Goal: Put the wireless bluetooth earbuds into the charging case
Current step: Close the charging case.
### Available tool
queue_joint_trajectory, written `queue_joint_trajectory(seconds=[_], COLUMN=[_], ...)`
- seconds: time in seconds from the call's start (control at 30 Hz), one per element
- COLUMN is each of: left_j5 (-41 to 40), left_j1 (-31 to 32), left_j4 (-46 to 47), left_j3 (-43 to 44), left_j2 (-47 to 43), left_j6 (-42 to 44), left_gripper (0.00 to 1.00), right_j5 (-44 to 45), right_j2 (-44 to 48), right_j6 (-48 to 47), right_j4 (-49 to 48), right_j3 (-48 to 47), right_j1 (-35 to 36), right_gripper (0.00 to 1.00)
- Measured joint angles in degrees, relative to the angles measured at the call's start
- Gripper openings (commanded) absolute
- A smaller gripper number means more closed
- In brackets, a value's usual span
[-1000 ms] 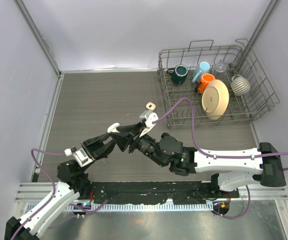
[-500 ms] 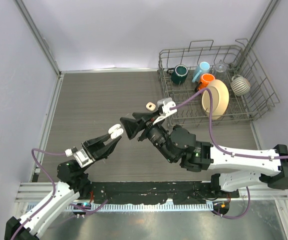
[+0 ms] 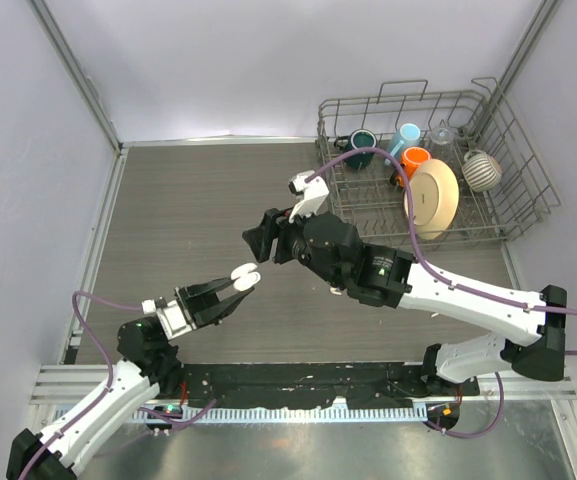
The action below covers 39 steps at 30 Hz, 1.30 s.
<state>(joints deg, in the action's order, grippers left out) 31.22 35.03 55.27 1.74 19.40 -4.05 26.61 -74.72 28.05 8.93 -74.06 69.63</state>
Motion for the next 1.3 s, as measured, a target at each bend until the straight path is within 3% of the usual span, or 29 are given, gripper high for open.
queue_joint_trajectory(seconds=[0.33, 0.8, 1.03, 1.3], left_j5=[1.20, -2.51, -7.80, -21.81], left_j1=[0.00, 0.35, 0.48, 0.44], left_j4=[0.15, -0.74, -6.69, -17.03], left_j3=[-0.02, -0.02, 0.00, 0.02], left_j2=[0.31, 1.51, 1.55, -1.77], left_j6=[-0.09, -0.07, -0.07, -3.21], left_gripper=[0.00, 0.00, 0.00, 0.00], right_j5=[-10.51, -13.33, -3.21, 9.31], right_j2=[-2.58, 2.21, 6.32, 16.44], right_j6=[2.56, 5.05, 8.63, 12.31], right_j4=[5.05, 2.82, 2.84, 4.70], right_j3=[-0.50, 6.16, 11.74, 17.35], right_j1=[-1.01, -1.22, -1.22, -6.23], right_gripper=[0.61, 0.60, 0.62, 0.63])
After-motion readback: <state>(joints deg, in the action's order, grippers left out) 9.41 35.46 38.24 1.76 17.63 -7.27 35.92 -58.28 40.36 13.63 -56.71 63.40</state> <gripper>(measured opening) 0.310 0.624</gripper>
